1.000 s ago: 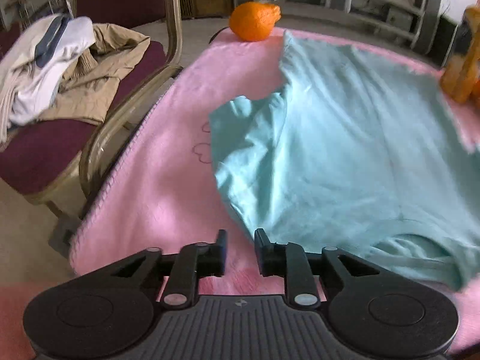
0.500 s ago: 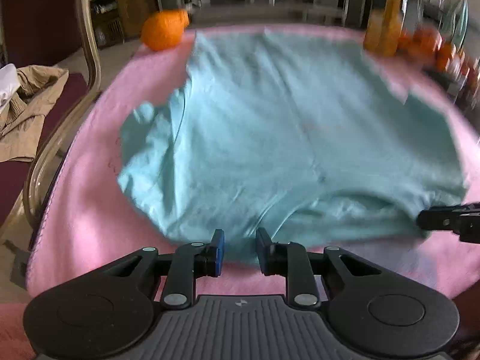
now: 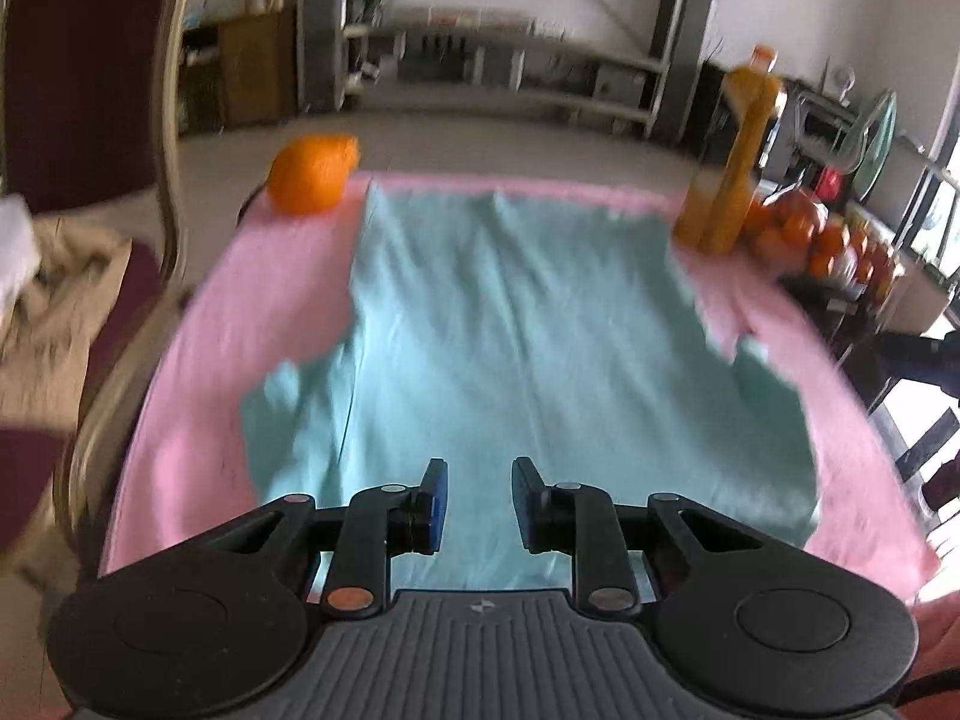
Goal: Fold clothes
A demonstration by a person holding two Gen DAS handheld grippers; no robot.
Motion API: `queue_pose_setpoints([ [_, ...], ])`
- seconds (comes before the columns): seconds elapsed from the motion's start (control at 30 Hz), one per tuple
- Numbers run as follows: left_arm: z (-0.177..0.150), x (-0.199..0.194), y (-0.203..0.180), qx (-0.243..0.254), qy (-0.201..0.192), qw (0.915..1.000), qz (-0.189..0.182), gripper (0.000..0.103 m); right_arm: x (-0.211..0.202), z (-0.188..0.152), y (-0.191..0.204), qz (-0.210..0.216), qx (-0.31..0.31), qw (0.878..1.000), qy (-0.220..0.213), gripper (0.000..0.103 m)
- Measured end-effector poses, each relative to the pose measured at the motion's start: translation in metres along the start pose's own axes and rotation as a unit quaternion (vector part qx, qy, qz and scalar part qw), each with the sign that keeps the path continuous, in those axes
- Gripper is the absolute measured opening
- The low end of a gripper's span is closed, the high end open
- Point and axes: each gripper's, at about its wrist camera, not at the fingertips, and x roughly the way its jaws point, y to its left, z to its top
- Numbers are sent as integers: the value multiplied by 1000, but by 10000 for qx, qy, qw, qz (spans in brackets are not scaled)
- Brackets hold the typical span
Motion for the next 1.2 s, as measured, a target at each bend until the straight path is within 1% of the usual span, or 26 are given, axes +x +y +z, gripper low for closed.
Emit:
queue_pose_setpoints([
  [0.03,8,2,-4,44,-61,10000,-13,23,-3,10,-1,-37,27,9999,-166,18],
  [0.1,18,14,-10,152,-53,9999,35,23,-1,29,-7,-187,140,9988,-426,19],
  [0.17,20,40,-20,266,120,9995,72,24,12,40,-24,-384,354,9977,-433,20],
  [0.2,15,53,-24,331,296,9990,54,24,21,44,-35,-489,483,9969,-393,20],
  [0.3,0,91,-36,514,816,9953,-6,24,53,40,-71,-892,888,9920,17,20],
  [0.4,-21,115,-42,539,1212,9910,-160,24,81,20,-104,-1321,1227,9819,575,19],
  [0.47,-26,118,-45,603,1289,9896,-231,27,92,16,-111,-1355,1279,9784,891,19],
  [0.5,-27,119,-47,649,1285,9893,-247,28,96,15,-113,-1378,1284,9767,1024,19],
  [0.57,-27,118,-48,736,1243,9893,-191,30,100,16,-112,-1560,1077,9764,1039,19],
  [0.63,-28,120,-47,739,1265,9891,-137,30,107,14,-110,-1772,960,9729,1134,19],
  [0.7,-28,122,-46,726,1307,9887,-102,31,113,12,-103,-1827,728,9731,1197,19],
  [0.73,-27,122,-46,725,1314,9886,-80,35,116,10,-99,-1854,611,9731,1227,19],
  [0.87,-26,122,-44,720,1329,9885,4,40,128,5,-85,-1970,146,9711,1337,19],
  [0.9,-26,122,-43,704,1344,9884,20,41,129,6,-82,-2062,49,9699,1298,7],
  [0.93,-26,122,-42,685,1357,9884,39,41,127,6,-80,-2130,2,9692,1240,3],
  [0.97,-25,122,-40,656,1360,9885,68,42,123,8,-78,-2190,-11,9694,1108,2],
  [1.03,-23,123,-37,594,1357,9889,112,42,106,17,-69,-2464,-227,9674,543,2],
  [1.07,-22,123,-35,560,1356,9891,127,42,97,22,-64,-2609,-364,9643,253,2],
  [1.1,-21,125,-34,521,1374,9891,130,42,90,26,-59,-2800,-626,9580,-23,2],
  [1.2,-21,129,-36,509,1415,9886,127,43,91,32,-59,-3191,-1130,9409,-137,3],
])
